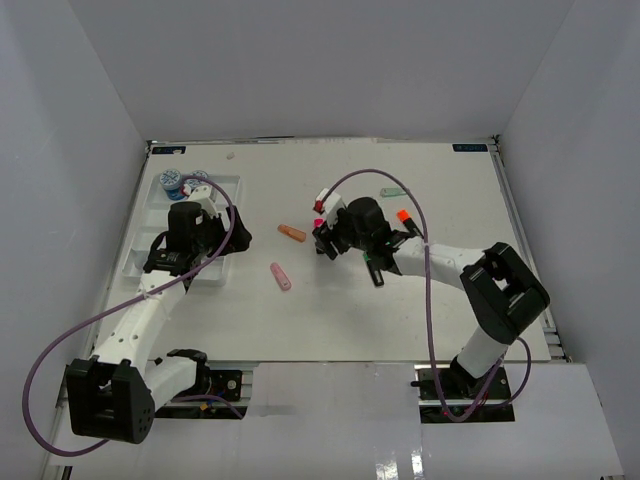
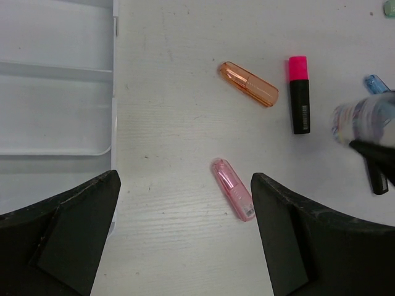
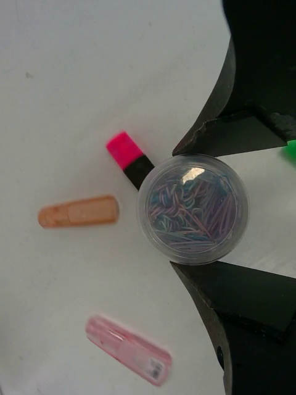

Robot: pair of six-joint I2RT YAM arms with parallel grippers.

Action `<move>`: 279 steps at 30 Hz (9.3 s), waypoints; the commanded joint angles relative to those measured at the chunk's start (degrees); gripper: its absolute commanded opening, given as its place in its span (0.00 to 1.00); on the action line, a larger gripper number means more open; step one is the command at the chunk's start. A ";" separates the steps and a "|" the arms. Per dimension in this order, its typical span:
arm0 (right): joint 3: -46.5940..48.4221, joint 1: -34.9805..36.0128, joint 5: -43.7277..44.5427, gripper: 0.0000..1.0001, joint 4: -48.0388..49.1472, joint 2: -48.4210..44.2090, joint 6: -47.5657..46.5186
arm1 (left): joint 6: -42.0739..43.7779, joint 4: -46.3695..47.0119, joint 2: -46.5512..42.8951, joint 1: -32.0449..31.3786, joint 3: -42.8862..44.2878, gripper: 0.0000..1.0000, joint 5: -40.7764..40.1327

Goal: Sort the stationery into containers
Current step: Place the stationery at the center of the board, then pick up the stationery from the center of the board, then place the stationery in the storage box, then pick up the stationery from the center of the board, then place the stationery in the storage box, then pick up the stationery from the center of the board.

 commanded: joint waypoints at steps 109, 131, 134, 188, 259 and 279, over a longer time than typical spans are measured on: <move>-41.53 10.15 45.00 0.90 -10.01 -63.44 22.31 | -6.84 -10.29 8.90 5.26 1.56 0.61 -21.77; -41.35 10.15 44.21 0.90 -9.57 -62.04 22.22 | -7.46 -13.54 6.00 5.18 5.33 0.98 -17.21; -41.35 10.24 44.21 0.90 -9.39 -61.51 22.13 | -8.33 -14.51 4.68 4.04 7.97 0.98 -12.56; -42.40 10.15 44.39 0.90 -9.22 -64.85 22.57 | -23.20 -13.72 20.60 -13.13 15.18 0.36 -23.53; -43.11 10.15 42.45 0.90 -8.25 -64.67 22.83 | -30.91 -13.36 34.29 -19.95 30.12 0.98 -26.60; -43.55 10.07 41.84 0.90 -8.25 -65.99 23.19 | -38.22 -21.89 57.59 -22.60 45.50 0.91 -29.33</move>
